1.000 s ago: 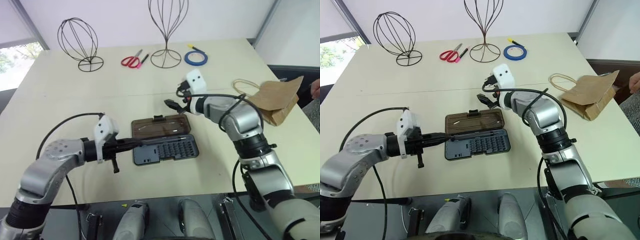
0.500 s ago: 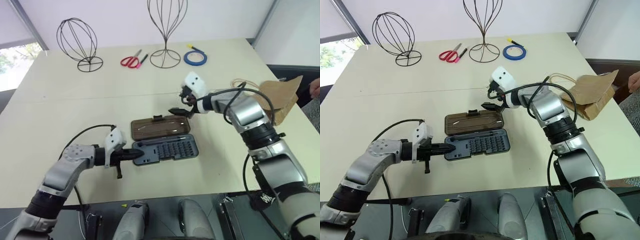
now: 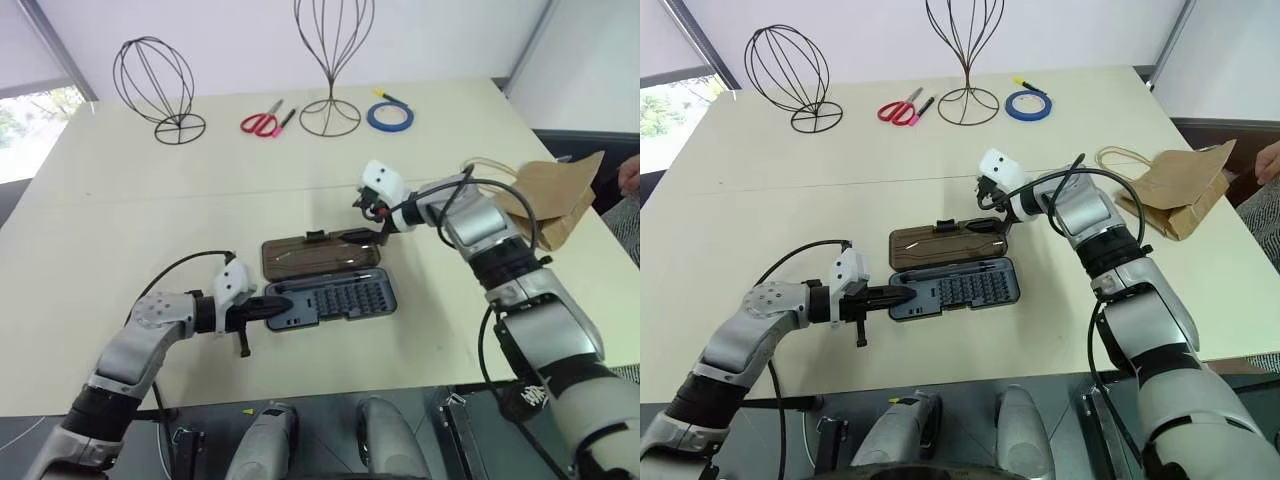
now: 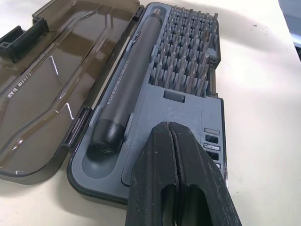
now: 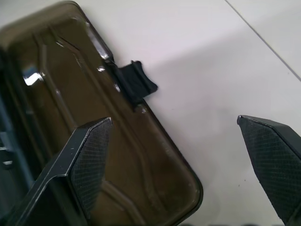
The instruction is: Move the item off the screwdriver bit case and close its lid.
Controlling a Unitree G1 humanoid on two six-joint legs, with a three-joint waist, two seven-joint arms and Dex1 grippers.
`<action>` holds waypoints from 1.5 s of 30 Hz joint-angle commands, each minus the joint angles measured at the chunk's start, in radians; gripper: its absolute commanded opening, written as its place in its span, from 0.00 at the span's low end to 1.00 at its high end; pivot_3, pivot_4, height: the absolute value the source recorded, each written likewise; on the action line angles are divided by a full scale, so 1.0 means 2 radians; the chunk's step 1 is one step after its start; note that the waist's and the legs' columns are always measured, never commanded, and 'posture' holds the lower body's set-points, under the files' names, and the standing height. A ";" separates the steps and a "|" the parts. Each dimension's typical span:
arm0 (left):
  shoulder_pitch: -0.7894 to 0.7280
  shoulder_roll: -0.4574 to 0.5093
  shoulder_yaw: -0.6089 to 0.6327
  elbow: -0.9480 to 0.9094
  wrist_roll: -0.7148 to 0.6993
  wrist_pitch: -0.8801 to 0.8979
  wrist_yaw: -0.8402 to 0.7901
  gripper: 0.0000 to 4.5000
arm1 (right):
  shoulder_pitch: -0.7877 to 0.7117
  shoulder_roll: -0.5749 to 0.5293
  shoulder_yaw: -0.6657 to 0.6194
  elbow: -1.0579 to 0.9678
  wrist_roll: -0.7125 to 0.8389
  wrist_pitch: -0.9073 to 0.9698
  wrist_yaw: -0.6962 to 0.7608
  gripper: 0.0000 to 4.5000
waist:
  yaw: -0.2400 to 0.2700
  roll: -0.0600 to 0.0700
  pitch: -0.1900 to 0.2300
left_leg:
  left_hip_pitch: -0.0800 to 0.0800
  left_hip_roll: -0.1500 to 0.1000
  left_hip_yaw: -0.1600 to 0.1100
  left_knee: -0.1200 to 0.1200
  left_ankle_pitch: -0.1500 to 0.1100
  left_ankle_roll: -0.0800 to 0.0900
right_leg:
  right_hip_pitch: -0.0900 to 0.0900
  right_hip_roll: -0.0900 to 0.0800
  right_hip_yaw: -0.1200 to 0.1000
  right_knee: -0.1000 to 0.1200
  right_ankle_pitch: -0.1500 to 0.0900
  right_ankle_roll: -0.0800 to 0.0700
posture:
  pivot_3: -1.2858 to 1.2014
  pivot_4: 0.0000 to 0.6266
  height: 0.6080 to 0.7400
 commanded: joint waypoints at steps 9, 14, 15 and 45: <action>0.033 0.006 -0.004 -0.013 0.014 0.018 0.018 0.00 | -0.055 0.041 -0.037 0.152 -0.032 -0.076 0.011 0.99 | -0.001 0.000 0.000 | 0.000 0.000 0.000 0.000 0.000 0.000 | 0.000 0.000 0.000 0.000 0.000 0.000 | 0.52 0.24 1.00; 0.038 0.006 -0.001 -0.015 0.015 0.017 0.024 0.00 | -0.053 0.050 -0.045 0.153 -0.037 -0.078 0.019 0.99 | -0.001 0.000 0.000 | 0.000 0.000 0.000 0.000 0.000 0.000 | 0.000 0.000 0.000 0.000 0.000 0.000 | 0.52 0.24 1.00; 0.038 0.006 -0.001 -0.015 0.015 0.017 0.024 0.00 | -0.052 0.052 -0.045 0.151 -0.039 -0.077 0.021 0.99 | -0.001 0.000 0.000 | 0.000 0.000 0.000 0.000 0.000 0.000 | 0.000 0.000 0.000 0.000 0.000 0.000 | 0.52 0.24 1.00; 0.024 -0.002 -0.004 0.000 0.026 0.006 0.031 0.00 | 0.016 0.053 -0.032 0.053 -0.084 -0.056 0.050 0.01 | -0.001 0.001 -0.002 | 0.001 0.000 0.000 0.000 0.000 0.000 | 0.001 0.000 0.001 0.001 0.000 0.000 | 0.52 0.24 1.00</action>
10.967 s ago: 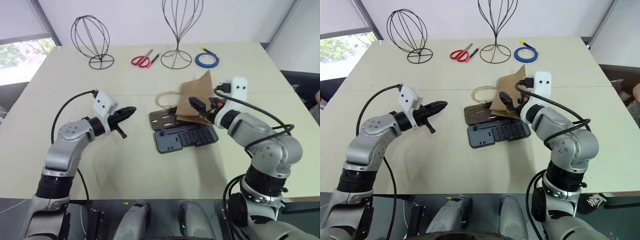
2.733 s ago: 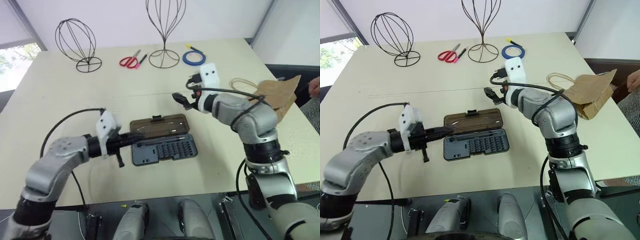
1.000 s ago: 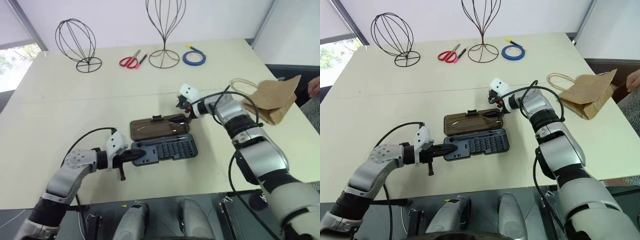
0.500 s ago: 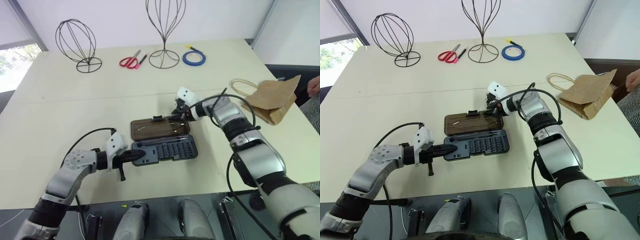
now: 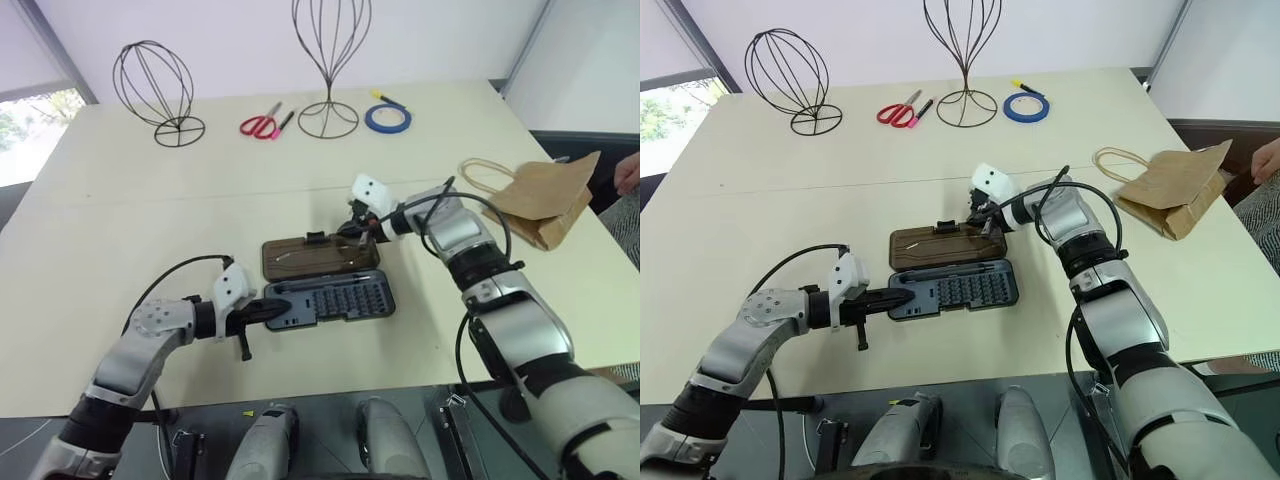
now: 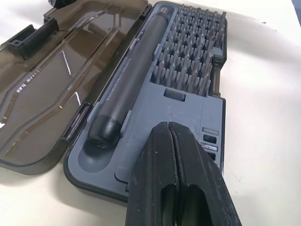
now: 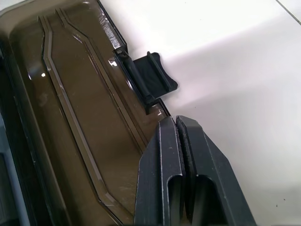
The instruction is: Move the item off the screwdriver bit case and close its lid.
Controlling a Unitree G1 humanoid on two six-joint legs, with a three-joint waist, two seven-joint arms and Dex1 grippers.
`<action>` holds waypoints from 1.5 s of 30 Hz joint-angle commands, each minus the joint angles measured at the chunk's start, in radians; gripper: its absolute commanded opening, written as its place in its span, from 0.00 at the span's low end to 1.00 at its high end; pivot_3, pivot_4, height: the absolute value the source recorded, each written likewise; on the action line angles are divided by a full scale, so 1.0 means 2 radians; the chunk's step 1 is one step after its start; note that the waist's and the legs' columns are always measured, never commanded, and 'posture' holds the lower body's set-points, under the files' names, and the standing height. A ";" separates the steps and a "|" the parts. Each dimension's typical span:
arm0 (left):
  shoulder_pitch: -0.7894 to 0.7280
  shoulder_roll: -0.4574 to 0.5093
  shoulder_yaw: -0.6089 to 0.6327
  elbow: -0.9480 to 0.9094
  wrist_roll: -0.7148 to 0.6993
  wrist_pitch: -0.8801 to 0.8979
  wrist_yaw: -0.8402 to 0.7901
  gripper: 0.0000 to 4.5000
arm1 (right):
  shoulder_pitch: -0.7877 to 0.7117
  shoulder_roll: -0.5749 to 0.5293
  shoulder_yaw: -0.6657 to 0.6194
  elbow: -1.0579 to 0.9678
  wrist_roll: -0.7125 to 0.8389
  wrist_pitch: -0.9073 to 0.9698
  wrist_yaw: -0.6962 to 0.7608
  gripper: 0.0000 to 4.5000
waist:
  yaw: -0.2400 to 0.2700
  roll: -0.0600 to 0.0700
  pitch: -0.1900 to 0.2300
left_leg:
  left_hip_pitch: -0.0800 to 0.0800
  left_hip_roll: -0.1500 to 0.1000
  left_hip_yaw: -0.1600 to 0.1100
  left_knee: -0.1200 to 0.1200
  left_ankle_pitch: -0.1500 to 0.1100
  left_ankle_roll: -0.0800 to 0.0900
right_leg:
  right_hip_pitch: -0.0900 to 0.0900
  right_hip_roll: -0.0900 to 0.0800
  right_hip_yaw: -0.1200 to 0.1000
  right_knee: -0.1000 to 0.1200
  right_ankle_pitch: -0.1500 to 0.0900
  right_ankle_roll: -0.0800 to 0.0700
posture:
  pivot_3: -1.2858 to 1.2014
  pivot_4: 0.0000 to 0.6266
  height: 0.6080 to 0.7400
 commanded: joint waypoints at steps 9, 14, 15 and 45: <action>0.001 -0.004 -0.010 0.021 0.021 0.006 0.007 0.00 | -0.018 0.004 0.020 0.049 -0.030 -0.037 0.005 0.20 | 0.000 0.000 -0.002 | 0.000 0.000 0.000 0.000 0.000 0.000 | 0.000 0.000 0.000 0.000 0.000 0.000 | 0.52 0.24 1.00; 0.000 -0.009 -0.012 0.021 0.024 0.006 0.011 0.00 | -0.046 0.006 0.033 0.098 -0.052 -0.071 0.007 0.51 | 0.000 0.000 -0.002 | 0.000 0.000 0.000 0.000 0.000 0.000 | 0.000 0.000 0.000 0.000 0.000 0.000 | 0.52 0.24 1.00; 0.000 -0.009 -0.012 0.020 0.025 0.005 0.012 0.00 | -0.055 0.007 0.038 0.114 -0.058 -0.083 0.012 0.51 | 0.000 0.000 -0.002 | 0.000 0.000 0.000 0.000 0.000 0.000 | 0.000 0.000 0.000 0.000 0.000 0.000 | 0.52 0.24 1.00; 0.014 -0.021 -0.003 0.002 0.032 0.005 0.036 0.00 | -0.102 0.027 0.046 0.252 -0.119 -0.171 0.038 0.01 | -0.001 0.000 -0.005 | 0.007 0.000 0.000 -0.002 0.000 0.000 | 0.007 0.000 0.000 -0.001 0.000 0.000 | 0.52 0.24 1.00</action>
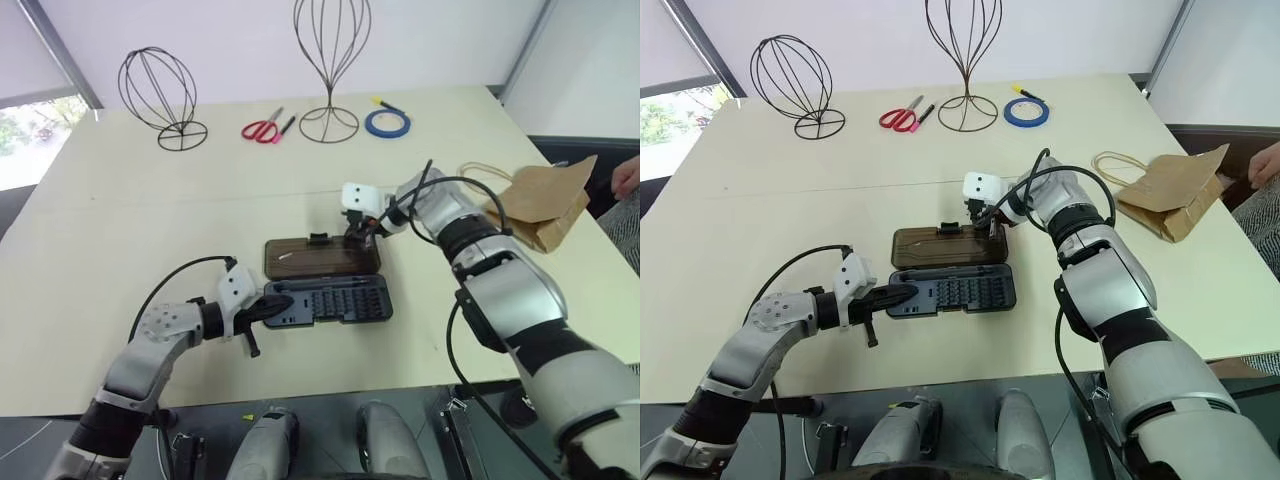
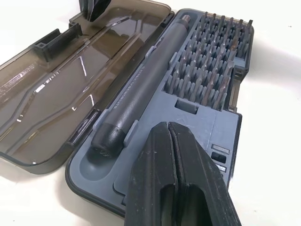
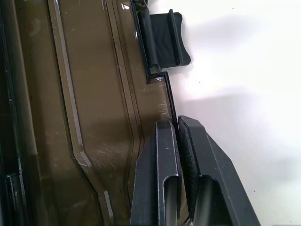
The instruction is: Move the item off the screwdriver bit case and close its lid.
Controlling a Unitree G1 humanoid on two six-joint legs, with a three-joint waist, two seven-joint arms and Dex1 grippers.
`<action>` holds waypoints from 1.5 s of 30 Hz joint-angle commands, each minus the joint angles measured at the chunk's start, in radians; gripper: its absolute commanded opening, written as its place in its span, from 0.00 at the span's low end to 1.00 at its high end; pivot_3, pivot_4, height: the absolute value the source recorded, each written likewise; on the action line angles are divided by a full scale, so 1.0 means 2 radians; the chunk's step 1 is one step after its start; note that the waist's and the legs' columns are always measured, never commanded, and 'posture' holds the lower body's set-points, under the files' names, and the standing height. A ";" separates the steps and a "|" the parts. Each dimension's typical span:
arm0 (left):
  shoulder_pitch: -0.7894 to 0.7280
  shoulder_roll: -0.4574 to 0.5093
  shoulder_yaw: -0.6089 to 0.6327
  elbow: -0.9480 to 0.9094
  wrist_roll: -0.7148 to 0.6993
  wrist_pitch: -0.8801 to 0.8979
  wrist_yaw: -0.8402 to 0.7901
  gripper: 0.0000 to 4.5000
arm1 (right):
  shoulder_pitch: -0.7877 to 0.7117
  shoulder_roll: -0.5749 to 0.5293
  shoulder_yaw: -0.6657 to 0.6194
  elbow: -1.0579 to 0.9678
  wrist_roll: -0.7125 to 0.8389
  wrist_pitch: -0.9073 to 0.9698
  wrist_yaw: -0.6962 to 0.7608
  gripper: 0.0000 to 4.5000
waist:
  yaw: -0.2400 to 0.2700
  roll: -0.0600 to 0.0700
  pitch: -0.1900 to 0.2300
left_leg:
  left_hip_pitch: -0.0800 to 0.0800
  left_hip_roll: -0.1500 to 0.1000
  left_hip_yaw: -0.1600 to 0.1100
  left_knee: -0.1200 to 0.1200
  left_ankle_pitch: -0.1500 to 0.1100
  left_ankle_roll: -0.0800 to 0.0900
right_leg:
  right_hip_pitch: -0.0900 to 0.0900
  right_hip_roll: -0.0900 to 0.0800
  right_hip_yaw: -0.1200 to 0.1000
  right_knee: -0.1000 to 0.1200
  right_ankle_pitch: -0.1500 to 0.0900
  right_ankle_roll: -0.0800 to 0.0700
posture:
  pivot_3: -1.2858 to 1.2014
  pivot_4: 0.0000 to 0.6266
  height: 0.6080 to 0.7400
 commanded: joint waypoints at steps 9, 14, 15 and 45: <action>-0.016 -0.012 0.033 -0.001 -0.021 0.032 0.027 0.00 | 0.034 -0.038 0.015 -0.077 -0.046 -0.097 -0.097 0.01 | 0.000 0.000 0.000 | 0.001 0.000 0.000 0.000 0.000 -0.001 | 0.001 0.000 0.000 0.000 0.000 0.000 | 0.52 0.24 1.00; -0.042 -0.021 0.064 -0.013 -0.045 0.060 0.050 0.00 | 0.112 -0.075 0.000 -0.257 -0.039 -0.081 -0.099 0.01 | 0.001 0.000 0.001 | 0.000 0.000 0.000 0.001 0.000 -0.001 | 0.000 0.000 0.000 0.000 0.000 0.000 | 0.52 0.24 1.00; -0.047 -0.021 0.070 -0.014 -0.049 0.064 0.053 0.00 | 0.132 -0.081 -0.005 -0.304 -0.035 -0.065 -0.096 0.01 | 0.001 0.000 0.001 | -0.001 0.000 0.000 0.001 0.000 -0.001 | 0.000 0.000 0.000 0.000 0.000 0.000 | 0.52 0.24 1.00; -0.234 0.001 0.136 0.295 -0.057 0.055 0.023 0.00 | 0.271 -0.119 -0.016 -0.649 -0.050 0.006 -0.131 0.01 | 0.002 -0.005 0.004 | -0.002 0.000 0.000 0.000 0.000 -0.001 | -0.001 0.000 0.000 -0.001 0.000 0.001 | 0.52 0.24 1.00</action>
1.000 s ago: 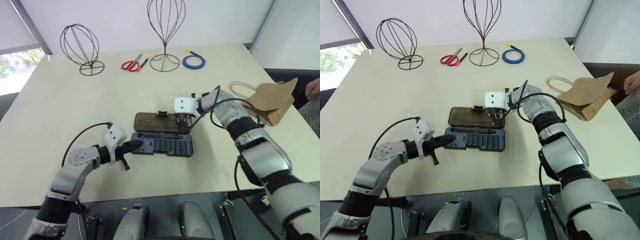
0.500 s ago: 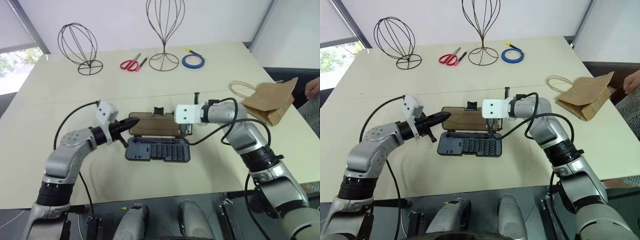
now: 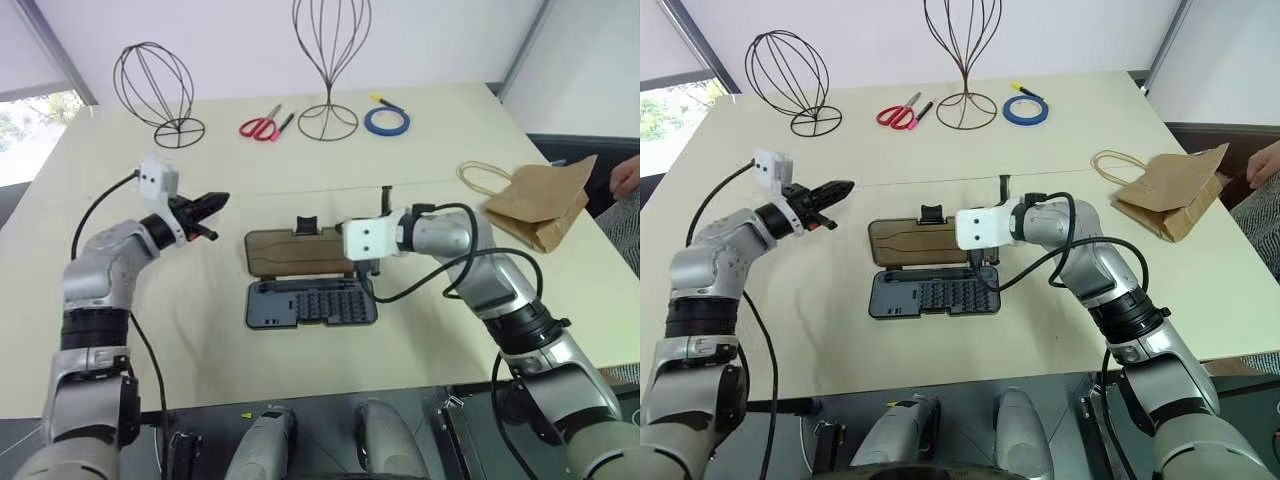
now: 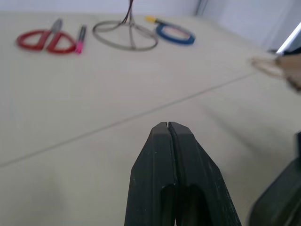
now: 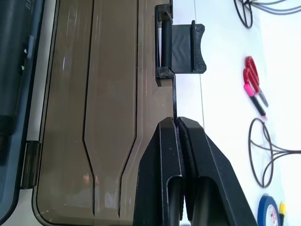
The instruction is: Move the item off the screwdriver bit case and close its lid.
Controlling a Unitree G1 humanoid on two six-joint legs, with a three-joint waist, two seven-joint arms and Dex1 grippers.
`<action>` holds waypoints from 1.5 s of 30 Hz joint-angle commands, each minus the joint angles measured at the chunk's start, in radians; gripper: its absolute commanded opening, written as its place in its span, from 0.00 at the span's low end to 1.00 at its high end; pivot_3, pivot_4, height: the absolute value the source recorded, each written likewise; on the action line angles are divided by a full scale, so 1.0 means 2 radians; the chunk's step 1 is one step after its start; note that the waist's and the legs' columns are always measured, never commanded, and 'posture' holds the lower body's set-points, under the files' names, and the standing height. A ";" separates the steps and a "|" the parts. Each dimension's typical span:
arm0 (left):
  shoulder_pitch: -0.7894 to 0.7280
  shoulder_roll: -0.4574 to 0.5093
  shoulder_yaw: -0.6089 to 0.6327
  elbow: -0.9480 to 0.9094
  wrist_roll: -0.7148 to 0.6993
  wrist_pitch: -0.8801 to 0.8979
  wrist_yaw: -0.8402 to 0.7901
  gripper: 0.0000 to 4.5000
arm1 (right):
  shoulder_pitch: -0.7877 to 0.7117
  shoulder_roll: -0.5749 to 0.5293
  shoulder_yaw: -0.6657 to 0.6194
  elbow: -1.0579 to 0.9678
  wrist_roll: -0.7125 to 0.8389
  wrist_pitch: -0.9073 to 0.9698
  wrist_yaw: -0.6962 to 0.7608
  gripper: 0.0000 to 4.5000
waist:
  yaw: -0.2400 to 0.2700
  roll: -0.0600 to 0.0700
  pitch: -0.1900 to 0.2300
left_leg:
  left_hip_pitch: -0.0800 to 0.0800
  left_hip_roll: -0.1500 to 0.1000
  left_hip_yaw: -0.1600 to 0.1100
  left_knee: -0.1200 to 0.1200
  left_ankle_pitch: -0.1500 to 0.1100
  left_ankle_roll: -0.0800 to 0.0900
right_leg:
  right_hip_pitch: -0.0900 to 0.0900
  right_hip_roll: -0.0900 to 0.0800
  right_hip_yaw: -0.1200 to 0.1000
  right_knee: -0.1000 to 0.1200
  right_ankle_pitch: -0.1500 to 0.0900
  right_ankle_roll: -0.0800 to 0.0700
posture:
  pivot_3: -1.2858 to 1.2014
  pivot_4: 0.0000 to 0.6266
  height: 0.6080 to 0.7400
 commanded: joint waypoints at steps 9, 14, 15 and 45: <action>0.028 -0.030 -0.062 0.011 0.036 -0.034 -0.068 0.00 | -0.017 0.001 -0.004 -0.018 0.003 -0.017 -0.010 0.01 | 0.000 0.000 0.000 | -0.006 0.000 0.000 0.002 0.000 0.000 | -0.006 0.000 0.000 0.002 0.000 0.000 | 0.52 0.24 1.00; 0.031 -0.033 -0.062 0.003 0.036 -0.032 -0.069 0.00 | -0.015 0.002 -0.005 -0.020 0.009 -0.006 -0.005 0.01 | -0.001 0.000 0.000 | -0.007 0.000 0.000 0.003 0.001 -0.002 | -0.007 0.000 0.000 0.002 0.000 0.000 | 0.52 0.24 1.00; 0.031 -0.033 -0.062 0.003 0.036 -0.032 -0.068 0.00 | -0.015 0.003 -0.006 -0.020 0.010 -0.004 -0.005 0.06 | -0.001 0.000 0.000 | -0.007 0.000 0.000 0.003 0.001 -0.001 | -0.007 0.000 0.000 0.002 0.000 0.000 | 0.52 0.24 1.00; 0.103 0.060 -0.024 -0.179 -0.036 0.087 -0.107 0.00 | -0.060 -0.081 -0.145 -0.005 0.231 0.250 0.081 0.99 | 0.000 0.000 0.000 | -0.008 0.000 0.000 0.003 0.000 0.000 | -0.007 0.000 0.000 0.001 0.000 0.000 | 0.52 0.24 1.00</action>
